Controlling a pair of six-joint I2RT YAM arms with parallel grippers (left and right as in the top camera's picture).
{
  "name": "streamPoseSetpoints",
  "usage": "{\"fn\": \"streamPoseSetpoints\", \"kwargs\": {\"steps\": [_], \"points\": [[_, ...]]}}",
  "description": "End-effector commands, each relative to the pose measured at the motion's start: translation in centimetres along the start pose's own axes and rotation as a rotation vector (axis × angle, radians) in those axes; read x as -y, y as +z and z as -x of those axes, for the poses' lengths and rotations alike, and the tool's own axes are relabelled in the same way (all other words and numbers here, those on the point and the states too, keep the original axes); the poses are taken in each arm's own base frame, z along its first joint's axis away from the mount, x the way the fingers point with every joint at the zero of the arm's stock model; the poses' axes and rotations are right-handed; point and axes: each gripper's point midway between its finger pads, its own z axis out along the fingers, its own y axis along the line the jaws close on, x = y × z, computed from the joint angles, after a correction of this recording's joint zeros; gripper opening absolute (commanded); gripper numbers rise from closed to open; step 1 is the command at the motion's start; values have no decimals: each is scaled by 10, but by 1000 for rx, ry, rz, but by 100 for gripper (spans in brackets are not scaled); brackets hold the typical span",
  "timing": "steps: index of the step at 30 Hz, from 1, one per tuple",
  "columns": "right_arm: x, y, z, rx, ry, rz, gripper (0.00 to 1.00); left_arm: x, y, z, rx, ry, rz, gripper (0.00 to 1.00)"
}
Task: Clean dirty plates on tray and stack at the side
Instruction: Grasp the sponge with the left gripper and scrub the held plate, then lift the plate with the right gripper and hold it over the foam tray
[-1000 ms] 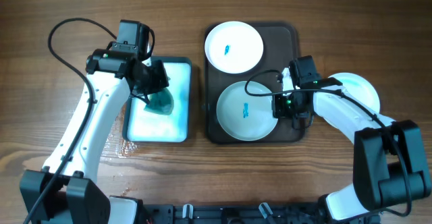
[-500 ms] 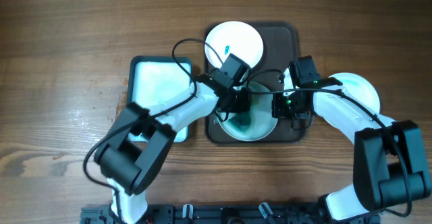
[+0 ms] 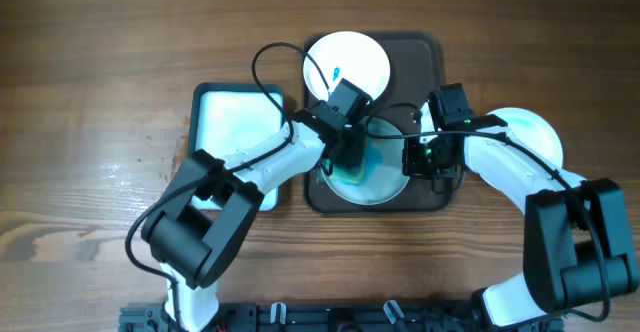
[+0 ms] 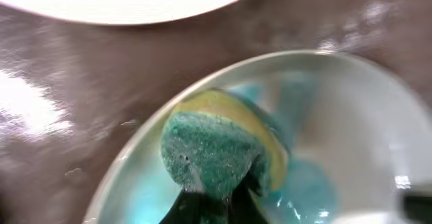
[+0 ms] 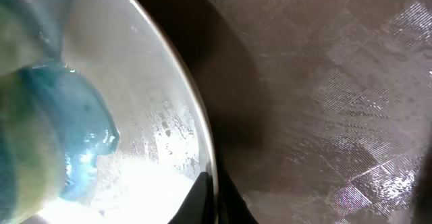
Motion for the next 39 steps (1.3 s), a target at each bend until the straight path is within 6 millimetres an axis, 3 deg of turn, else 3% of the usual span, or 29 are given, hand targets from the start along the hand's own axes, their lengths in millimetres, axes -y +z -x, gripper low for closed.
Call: {"fn": "streamPoseSetpoints", "kwargs": {"steps": [1,4,6,8,10,12,13,14,18,22,24,26,30,32,35,39], "points": [[11,6,-6,-20,4,-51,4,57,18,-37,-124,-27,-206,4],[11,6,-7,-23,5,-52,4,79,29,-61,-170,12,-242,4],[11,6,-7,-25,4,-52,4,87,26,-66,-194,17,-278,4],[11,6,-7,-25,5,-52,4,80,26,-65,-206,8,-273,4],[11,6,-9,-31,6,-54,4,57,27,-62,-216,27,-225,4],[11,6,-9,-34,7,-55,4,14,28,-59,-230,30,-100,4],[11,6,-9,-33,7,-55,4,-18,23,-54,-238,34,-20,4],[11,6,-9,-34,7,-55,4,-35,17,-49,-235,28,18,4],[11,6,-9,-34,7,-55,4,-70,-3,-20,-158,-8,88,4],[11,6,-9,-34,7,-55,4,-56,-2,-17,-136,25,59,4],[11,6,-9,-33,7,-55,4,-28,3,-24,-133,37,19,4],[11,6,-9,-34,8,-55,4,16,12,-38,-136,48,-61,4],[12,6,-11,-40,10,-57,4,58,19,-54,-120,61,-113,4],[12,6,-12,-45,11,-58,4,52,18,-53,-129,50,-102,4],[13,6,-14,-52,12,-60,4,26,6,-38,-137,-19,-88,4],[13,6,-14,-52,11,-60,4,38,-46,-1,-98,-87,-320,4]]}}
